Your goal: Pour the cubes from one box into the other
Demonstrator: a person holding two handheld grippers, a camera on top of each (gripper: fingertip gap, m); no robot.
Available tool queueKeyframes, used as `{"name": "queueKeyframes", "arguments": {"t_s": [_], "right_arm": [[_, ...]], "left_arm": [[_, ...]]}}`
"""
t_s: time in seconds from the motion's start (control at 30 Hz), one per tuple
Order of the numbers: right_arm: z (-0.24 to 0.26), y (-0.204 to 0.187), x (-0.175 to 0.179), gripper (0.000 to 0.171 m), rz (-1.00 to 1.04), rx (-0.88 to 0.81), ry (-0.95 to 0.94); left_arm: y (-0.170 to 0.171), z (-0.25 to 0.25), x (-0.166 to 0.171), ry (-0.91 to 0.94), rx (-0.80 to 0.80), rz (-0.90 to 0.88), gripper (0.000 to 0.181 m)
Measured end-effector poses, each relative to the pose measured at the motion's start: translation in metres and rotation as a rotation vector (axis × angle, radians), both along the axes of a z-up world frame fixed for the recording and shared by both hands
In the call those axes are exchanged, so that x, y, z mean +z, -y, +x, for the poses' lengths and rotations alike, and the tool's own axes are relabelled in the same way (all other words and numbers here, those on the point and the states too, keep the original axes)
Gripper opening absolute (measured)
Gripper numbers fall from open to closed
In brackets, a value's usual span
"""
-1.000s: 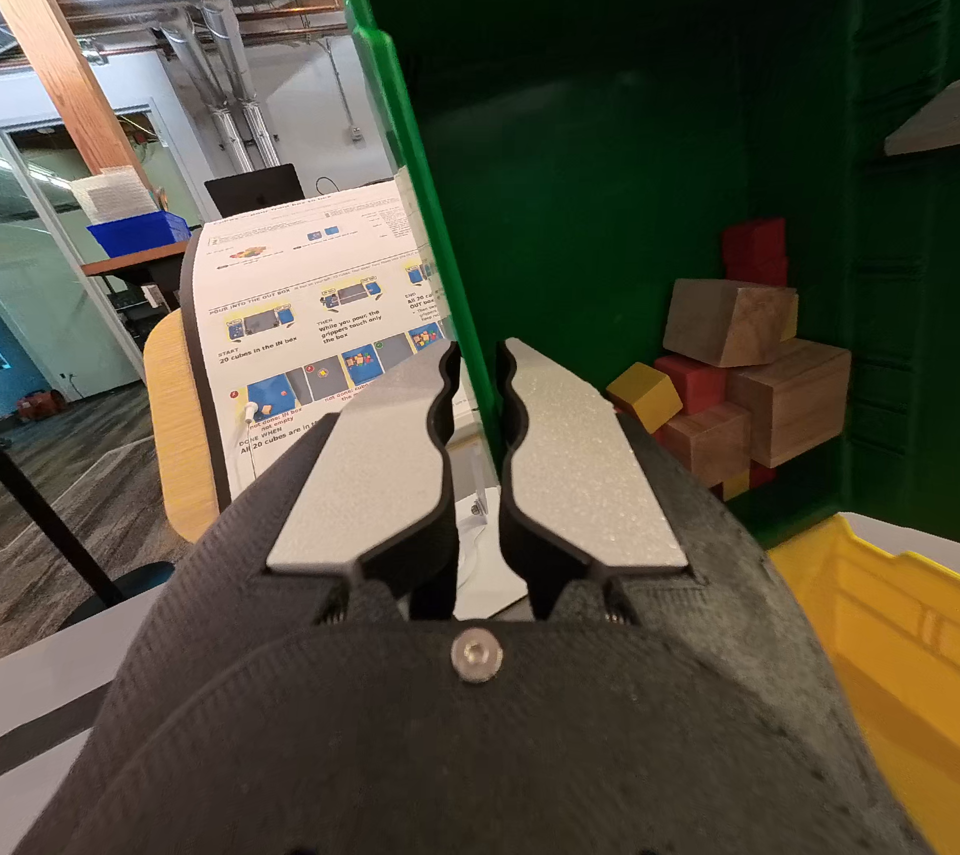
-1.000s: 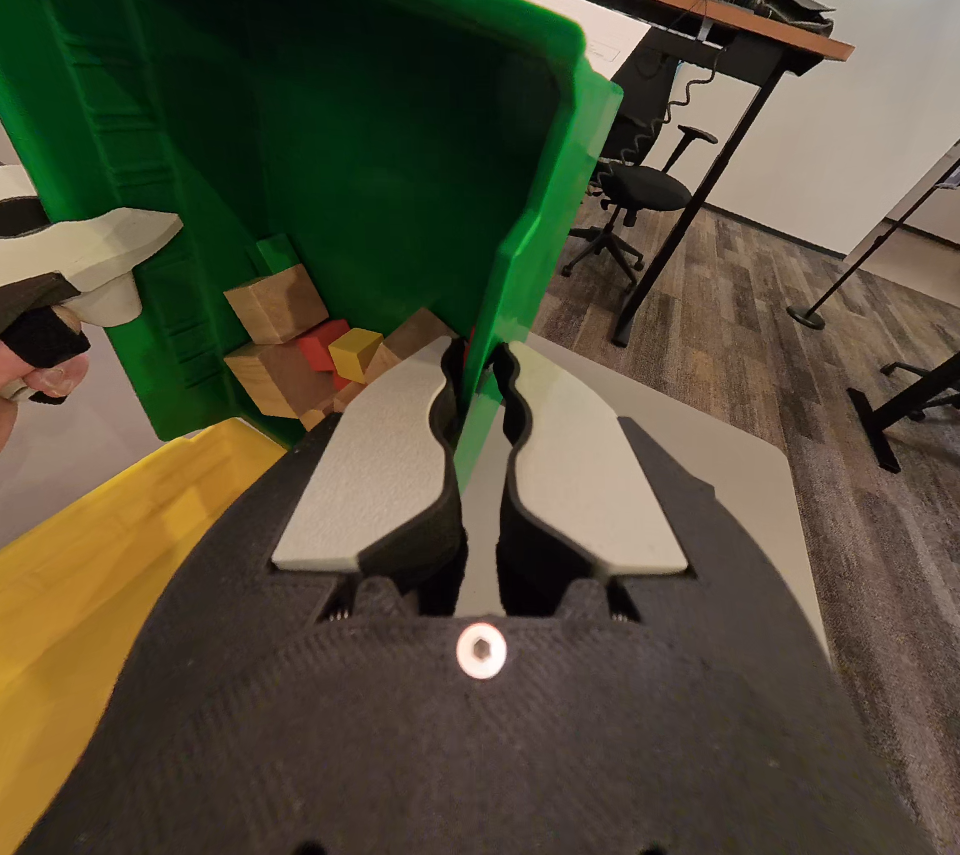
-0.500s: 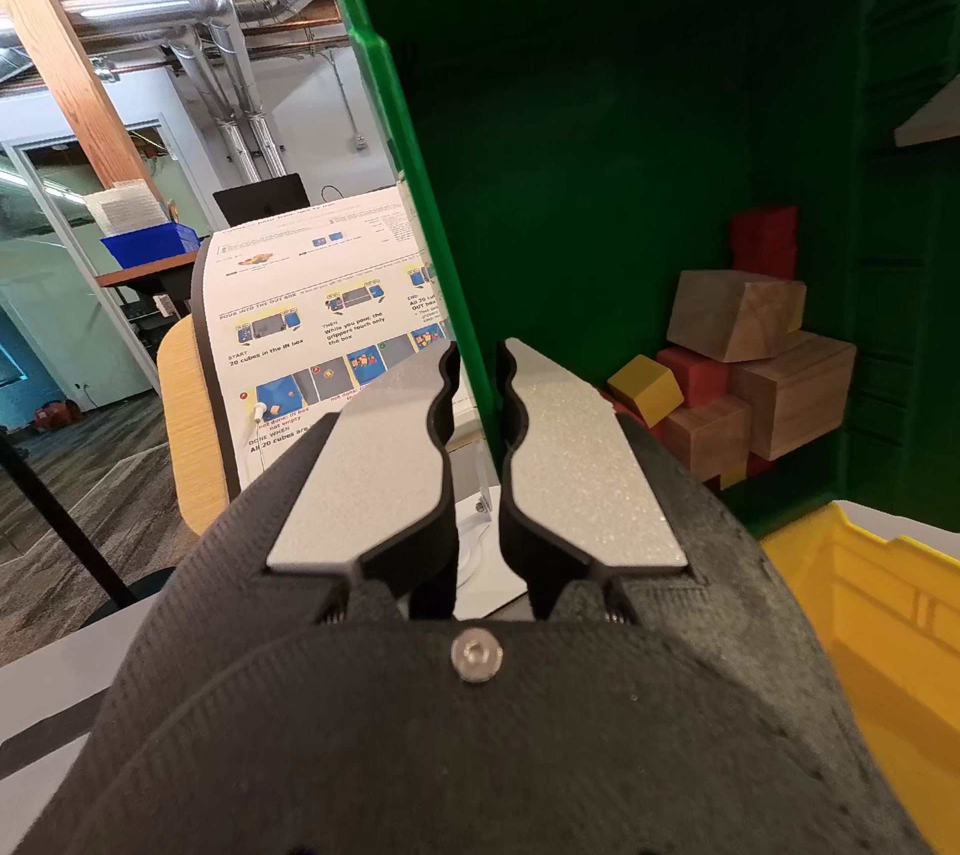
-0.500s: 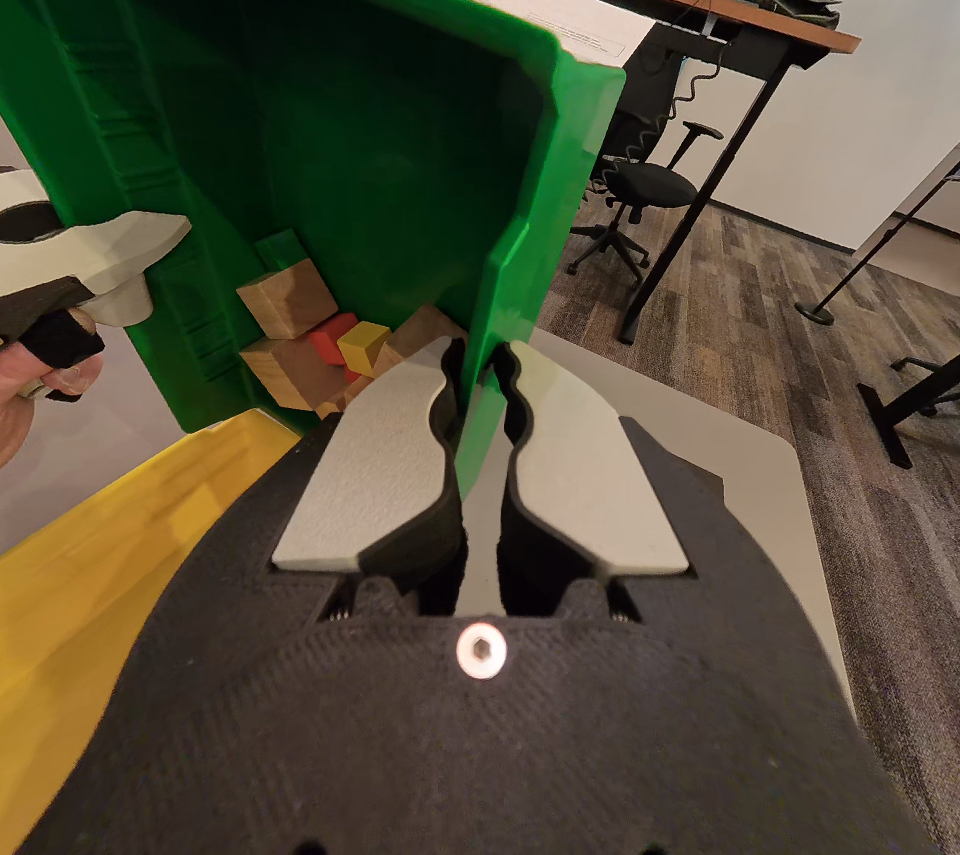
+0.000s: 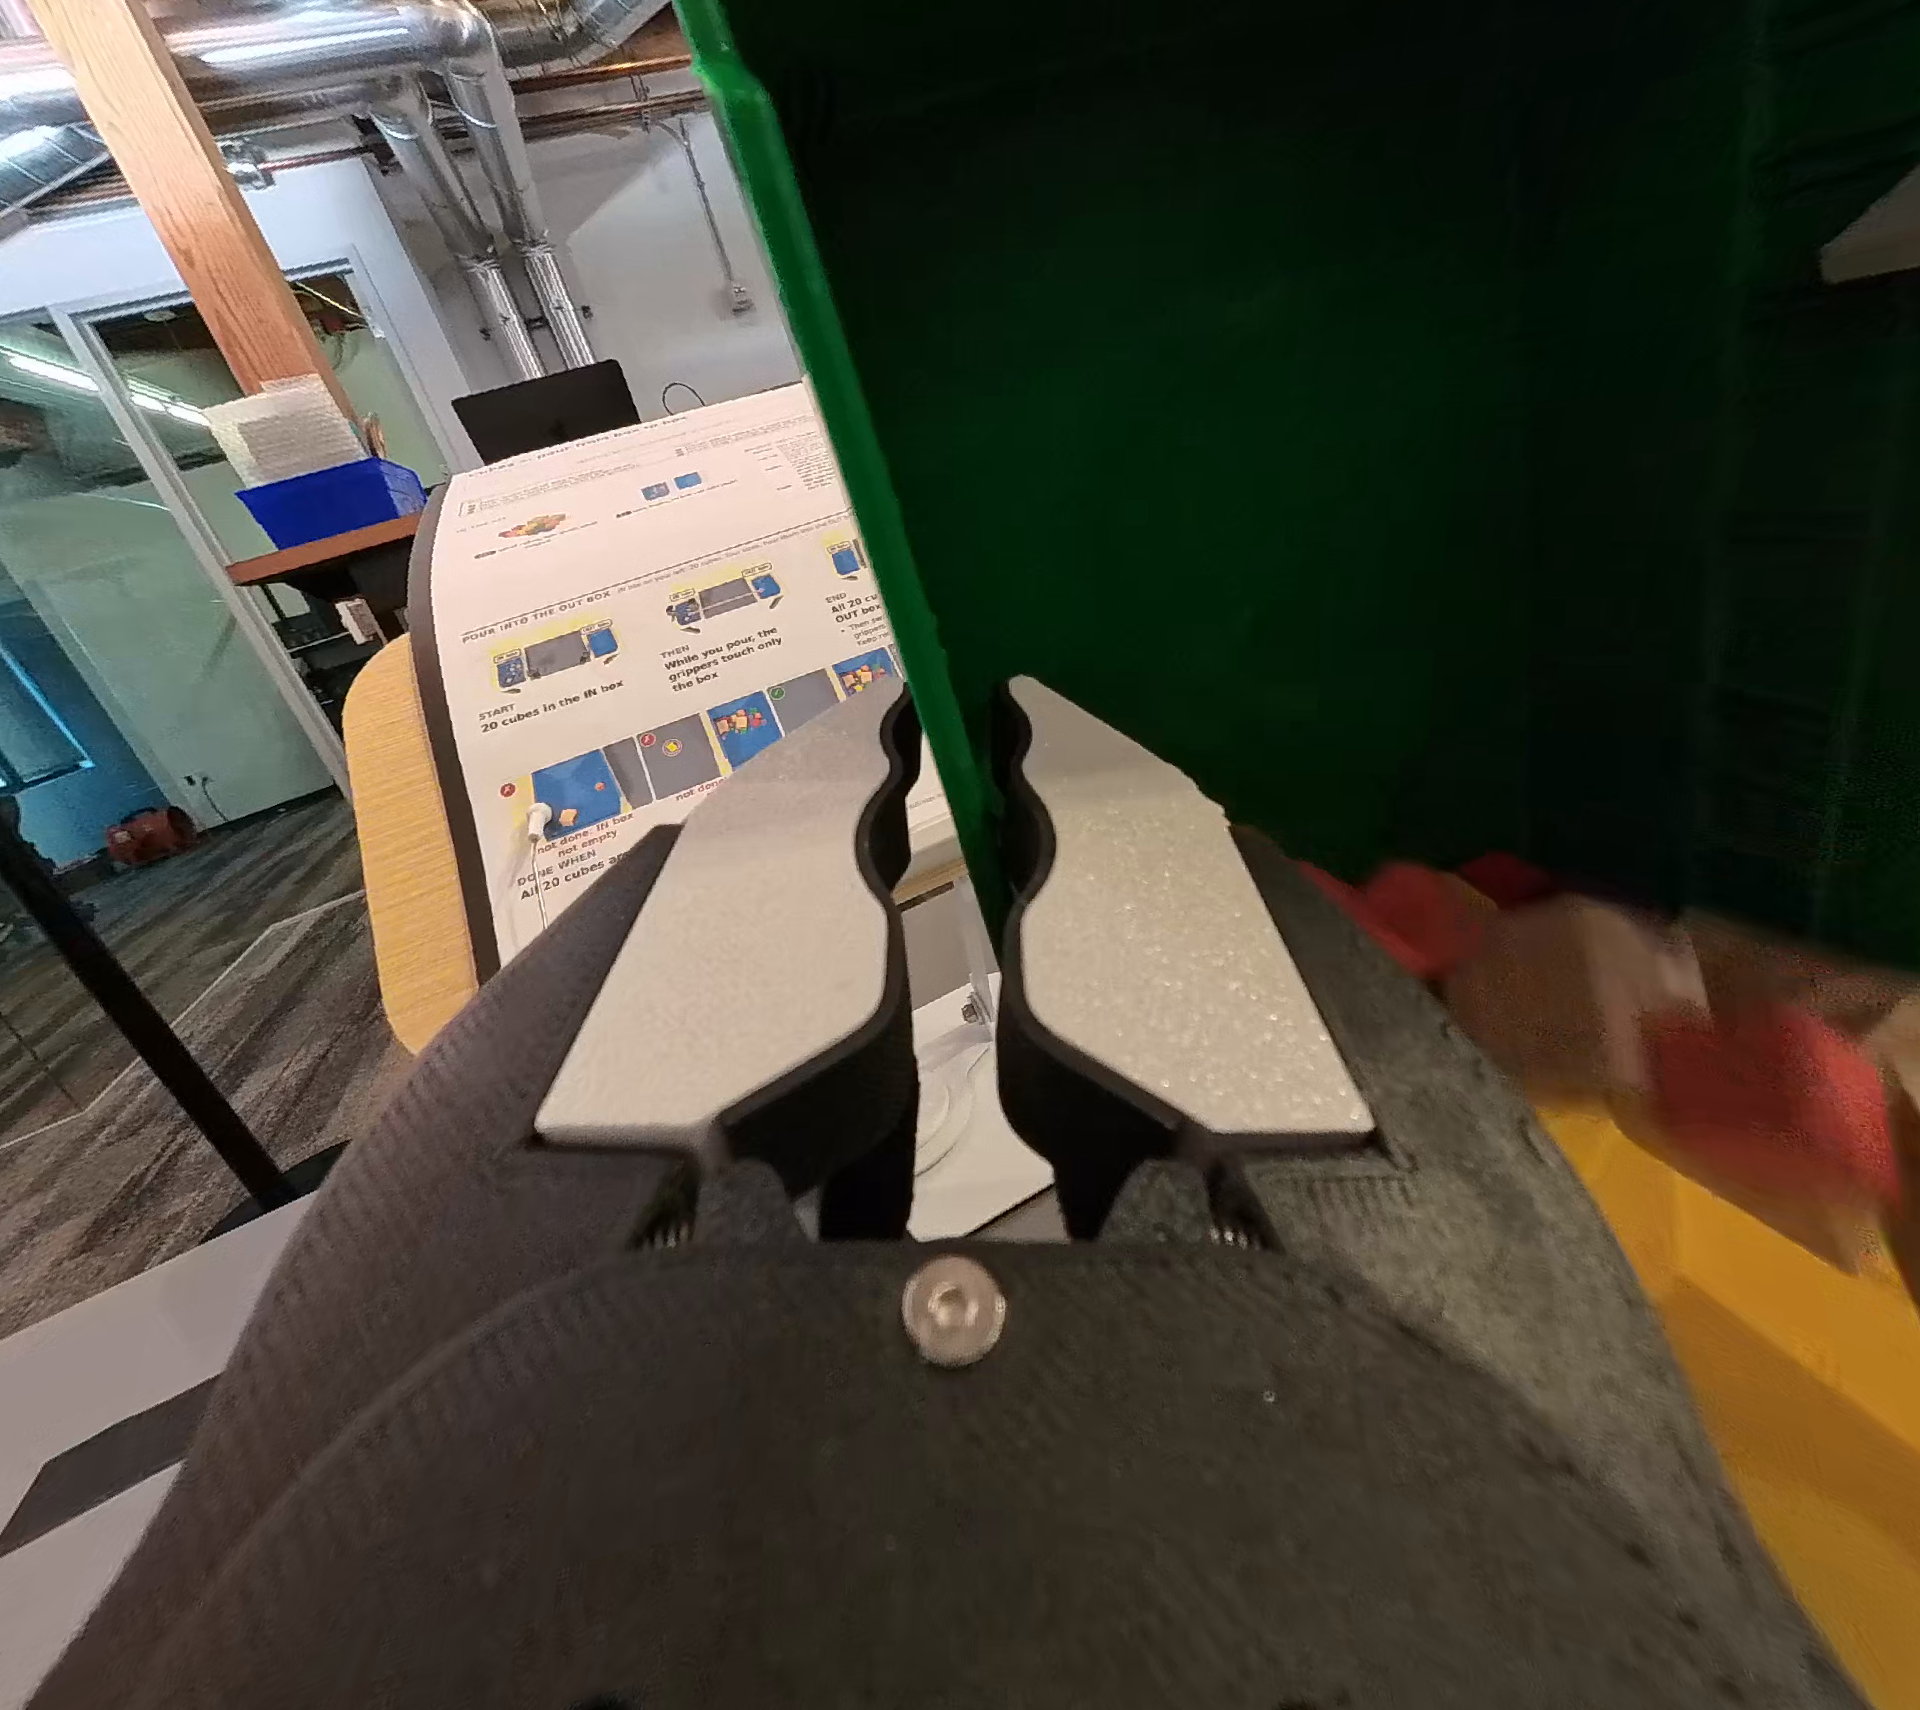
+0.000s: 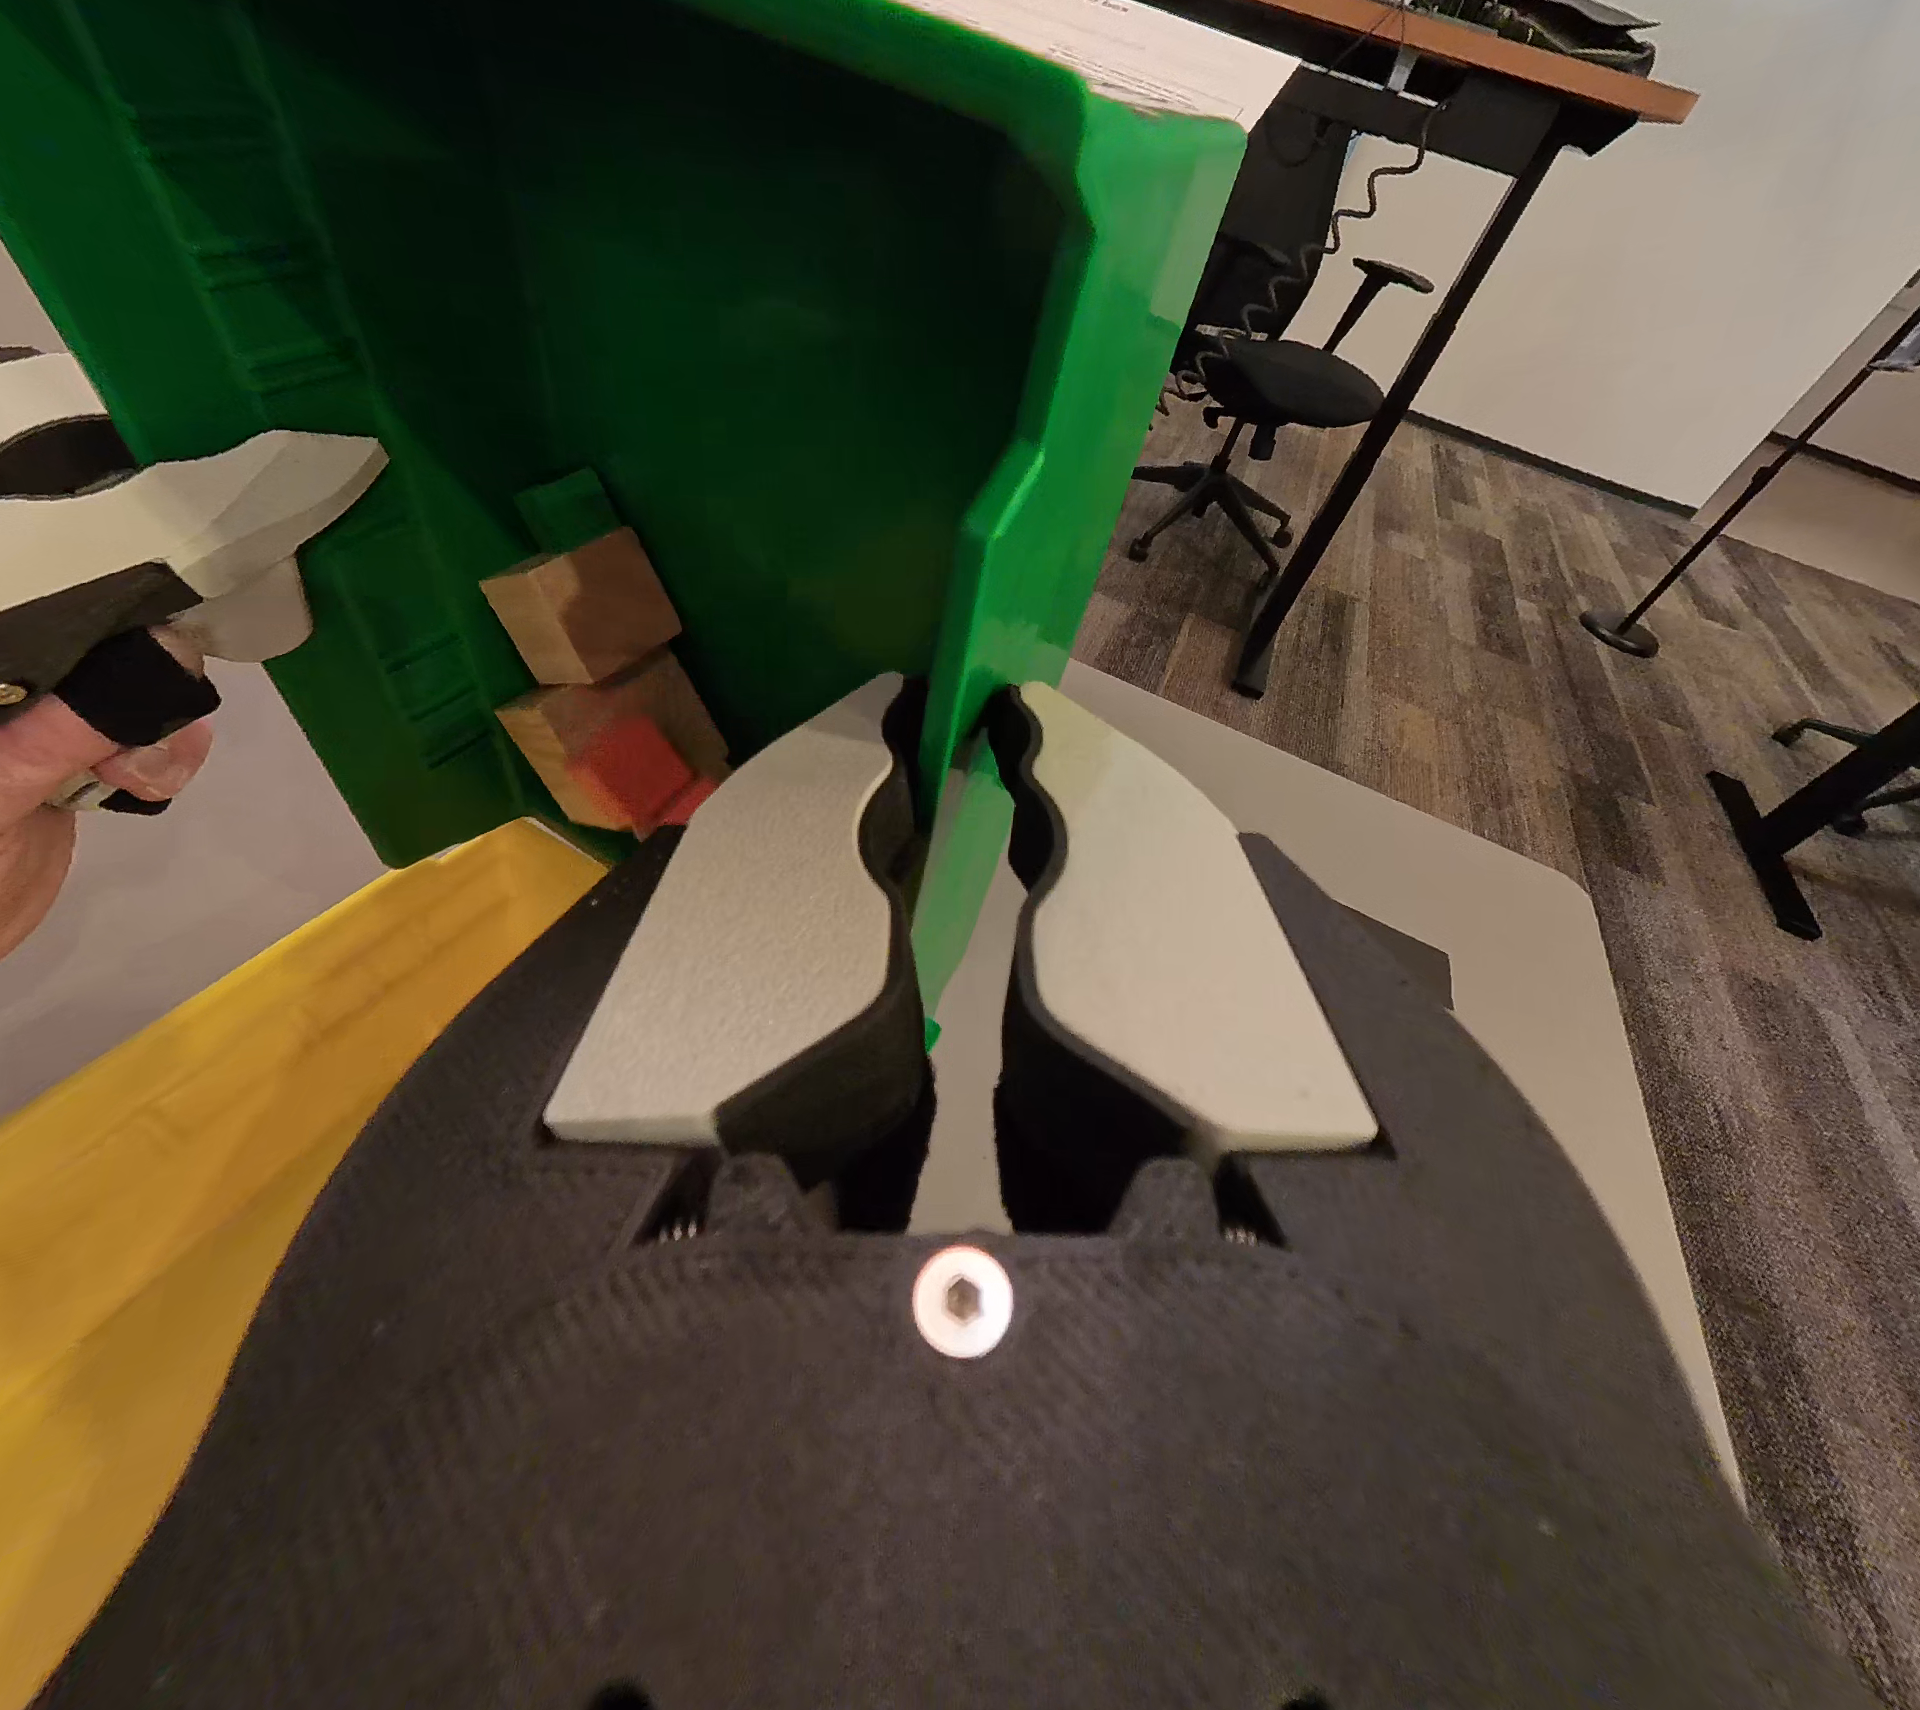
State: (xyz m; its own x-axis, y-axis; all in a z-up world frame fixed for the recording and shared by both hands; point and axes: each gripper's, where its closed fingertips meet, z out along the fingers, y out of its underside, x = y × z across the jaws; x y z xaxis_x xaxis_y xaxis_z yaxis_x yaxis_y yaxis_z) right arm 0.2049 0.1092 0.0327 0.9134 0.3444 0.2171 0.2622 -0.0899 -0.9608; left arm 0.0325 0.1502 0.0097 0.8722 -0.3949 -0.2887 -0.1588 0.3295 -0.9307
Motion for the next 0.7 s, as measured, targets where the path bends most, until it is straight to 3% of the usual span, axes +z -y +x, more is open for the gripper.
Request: {"name": "queueKeyframes", "arguments": {"t_s": [0.7], "right_arm": [[0.0, 0.015, 0.001, 0.009, 0.037, 0.007, -0.034]], "left_arm": [[0.009, 0.001, 0.002, 0.013, 0.013, 0.014, 0.009]]}}
